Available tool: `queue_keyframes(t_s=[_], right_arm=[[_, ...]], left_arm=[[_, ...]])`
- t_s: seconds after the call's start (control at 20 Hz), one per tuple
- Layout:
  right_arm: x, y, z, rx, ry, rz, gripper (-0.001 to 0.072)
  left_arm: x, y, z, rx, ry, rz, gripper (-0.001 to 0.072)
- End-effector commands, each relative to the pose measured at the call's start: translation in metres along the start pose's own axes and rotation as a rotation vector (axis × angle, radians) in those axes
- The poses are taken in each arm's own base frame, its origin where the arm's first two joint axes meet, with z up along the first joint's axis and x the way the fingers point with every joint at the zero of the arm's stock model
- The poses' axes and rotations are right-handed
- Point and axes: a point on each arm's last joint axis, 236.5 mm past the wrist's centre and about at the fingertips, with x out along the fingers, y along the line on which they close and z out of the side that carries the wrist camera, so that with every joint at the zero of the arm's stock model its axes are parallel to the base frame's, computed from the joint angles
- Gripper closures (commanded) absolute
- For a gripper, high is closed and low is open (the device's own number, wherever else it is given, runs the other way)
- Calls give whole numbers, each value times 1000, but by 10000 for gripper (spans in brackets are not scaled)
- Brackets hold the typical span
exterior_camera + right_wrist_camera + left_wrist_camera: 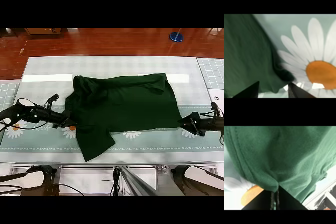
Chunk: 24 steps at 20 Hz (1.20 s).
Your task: Fold the shirts.
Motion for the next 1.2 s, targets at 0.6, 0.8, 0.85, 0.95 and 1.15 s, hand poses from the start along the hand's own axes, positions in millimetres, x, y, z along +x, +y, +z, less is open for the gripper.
queue_keyframes(t_s=[0.6,0.8,0.85,0.95,1.15], right_arm=[[-174,283,29,-590,-453,550,693],[-363,402,-36,-920,-1035,574,694],[-399,417,-62,-963,-1142,535,694],[-461,436,-114,-1008,-1347,454,694],[-524,429,-184,-1001,-1577,213,694]], left_arm=[[-231,-230,53,599,-585,-197,677],[-407,-353,-40,963,-1146,-111,677],[-437,-375,-73,1026,-1261,-89,677],[-480,-402,-134,1092,-1450,-18,677],[-513,-414,-220,1107,-1668,188,678]])
